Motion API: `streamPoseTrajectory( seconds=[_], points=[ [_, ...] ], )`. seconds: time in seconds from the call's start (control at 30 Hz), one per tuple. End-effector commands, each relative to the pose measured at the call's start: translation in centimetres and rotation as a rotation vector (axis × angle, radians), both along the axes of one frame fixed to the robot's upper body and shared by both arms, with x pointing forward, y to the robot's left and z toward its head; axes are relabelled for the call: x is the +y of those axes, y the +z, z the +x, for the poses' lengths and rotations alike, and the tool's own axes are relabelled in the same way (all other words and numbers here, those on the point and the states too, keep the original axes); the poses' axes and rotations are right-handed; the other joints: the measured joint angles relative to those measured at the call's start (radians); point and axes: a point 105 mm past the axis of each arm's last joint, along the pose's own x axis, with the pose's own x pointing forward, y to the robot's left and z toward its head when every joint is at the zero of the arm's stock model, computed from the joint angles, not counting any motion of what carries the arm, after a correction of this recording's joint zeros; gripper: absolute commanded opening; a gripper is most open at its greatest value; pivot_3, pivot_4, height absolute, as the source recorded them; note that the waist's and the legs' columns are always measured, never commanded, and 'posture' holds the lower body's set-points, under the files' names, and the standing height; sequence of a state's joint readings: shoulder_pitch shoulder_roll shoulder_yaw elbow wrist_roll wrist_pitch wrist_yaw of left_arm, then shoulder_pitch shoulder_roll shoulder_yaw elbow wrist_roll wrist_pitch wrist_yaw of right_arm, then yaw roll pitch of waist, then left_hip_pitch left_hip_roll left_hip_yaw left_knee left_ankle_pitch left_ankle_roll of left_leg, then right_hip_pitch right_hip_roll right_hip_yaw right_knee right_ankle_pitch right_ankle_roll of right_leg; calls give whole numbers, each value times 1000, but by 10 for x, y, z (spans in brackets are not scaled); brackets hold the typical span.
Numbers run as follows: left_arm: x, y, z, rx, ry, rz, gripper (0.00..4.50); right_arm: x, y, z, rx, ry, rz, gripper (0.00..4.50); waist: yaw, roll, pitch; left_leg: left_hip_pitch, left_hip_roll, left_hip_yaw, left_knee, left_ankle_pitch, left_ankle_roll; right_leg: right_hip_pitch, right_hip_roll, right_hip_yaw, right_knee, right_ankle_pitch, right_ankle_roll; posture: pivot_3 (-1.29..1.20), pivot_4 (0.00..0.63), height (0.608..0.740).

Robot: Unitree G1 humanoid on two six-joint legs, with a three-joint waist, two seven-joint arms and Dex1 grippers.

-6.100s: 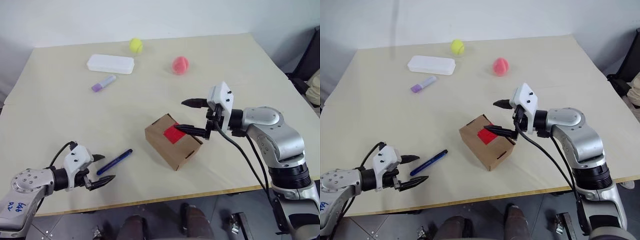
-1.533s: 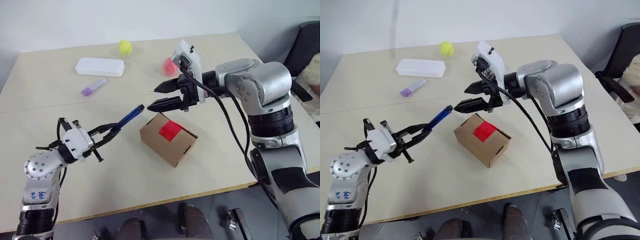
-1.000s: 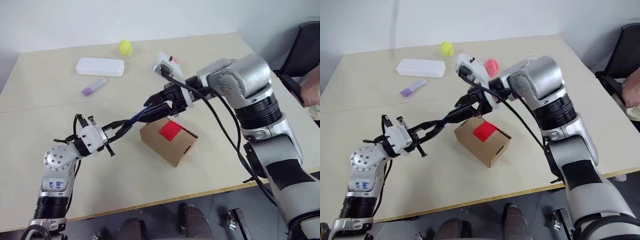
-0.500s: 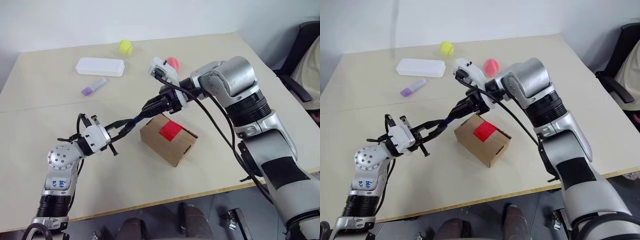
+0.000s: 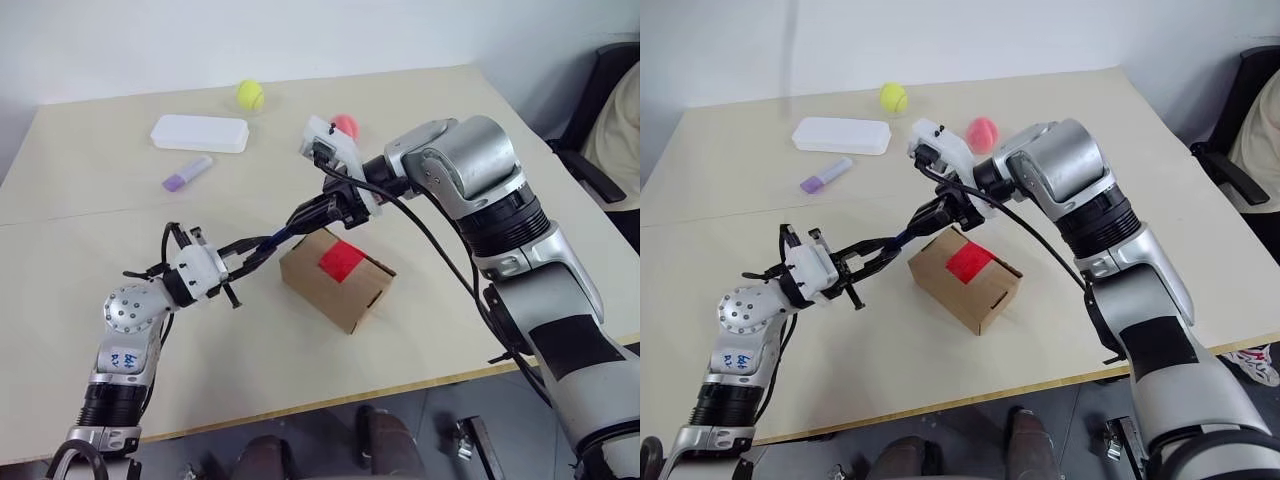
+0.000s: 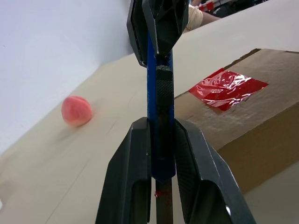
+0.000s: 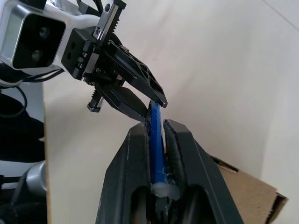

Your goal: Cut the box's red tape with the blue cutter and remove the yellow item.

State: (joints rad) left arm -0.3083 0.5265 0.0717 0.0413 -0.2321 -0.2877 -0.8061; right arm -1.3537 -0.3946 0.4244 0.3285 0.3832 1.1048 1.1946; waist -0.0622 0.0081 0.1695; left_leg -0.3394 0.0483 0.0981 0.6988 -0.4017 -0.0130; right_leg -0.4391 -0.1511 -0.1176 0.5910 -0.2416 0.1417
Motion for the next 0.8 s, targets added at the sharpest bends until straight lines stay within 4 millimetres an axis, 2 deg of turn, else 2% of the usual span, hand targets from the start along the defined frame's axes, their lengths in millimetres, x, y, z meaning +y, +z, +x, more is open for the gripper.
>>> streamPoseTrajectory(
  seconds=[0.03, 0.23, 0.33, 0.43, 0.53, 0.63, 0.73, 0.8],
  points=[
    [20, 16, 11, 27, 109, -53, 1692, -11, 21, 7, -66, -53, 70, 163, 0, 0, 0, 0, 0, 0, 0, 0, 0, 0, 0, 0, 0, 0, 0, 0, 150, 740],
    [51, 28, 8, 47, 180, -67, 3519, -29, 48, 17, -124, -155, 183, 163, 0, 0, 0, 0, 0, 0, -1, 0, 0, 0, 0, 0, 0, 0, 0, 0, 150, 740],
    [64, 32, 4, 54, 207, -64, 4479, -37, 54, 20, -137, -199, 217, 163, 0, 0, 0, 0, 0, 0, -1, 0, 0, 0, 0, 0, 0, 0, 0, 0, 150, 740],
    [73, 32, -2, 79, 224, -63, 4500, -46, 58, 23, -151, -248, 237, 163, 0, 0, 0, 0, 0, 0, -1, 0, 0, 0, 0, 0, 0, 0, 0, 0, 150, 740],
    [72, 24, -8, 137, 214, -41, 4500, -56, 61, 24, -161, -290, 257, 163, 1, 0, 0, 0, 0, 0, -1, 0, 0, 0, 0, 0, 0, 0, 0, 0, 150, 740],
    [46, 15, -14, 241, 133, -37, 4500, -70, 63, 23, -175, -343, 284, 163, 10, 0, 0, -1, 0, 0, -1, 0, 0, 0, 0, -1, -1, 0, 0, 0, 150, 740],
    [12, 18, -23, 298, 12, -59, 4500, -82, 64, 18, -193, -381, 298, 163, 12, -1, 0, -2, 0, -1, 0, 0, 0, 0, 0, 0, -1, 0, 0, 0, 150, 740],
    [-13, 19, -30, 340, -104, -51, 4106, -95, 64, 12, -210, -414, 303, 163, 15, -1, 0, -2, 0, -1, 0, 0, -1, 0, 0, 0, -1, 0, 0, 0, 150, 740]
  ],
)
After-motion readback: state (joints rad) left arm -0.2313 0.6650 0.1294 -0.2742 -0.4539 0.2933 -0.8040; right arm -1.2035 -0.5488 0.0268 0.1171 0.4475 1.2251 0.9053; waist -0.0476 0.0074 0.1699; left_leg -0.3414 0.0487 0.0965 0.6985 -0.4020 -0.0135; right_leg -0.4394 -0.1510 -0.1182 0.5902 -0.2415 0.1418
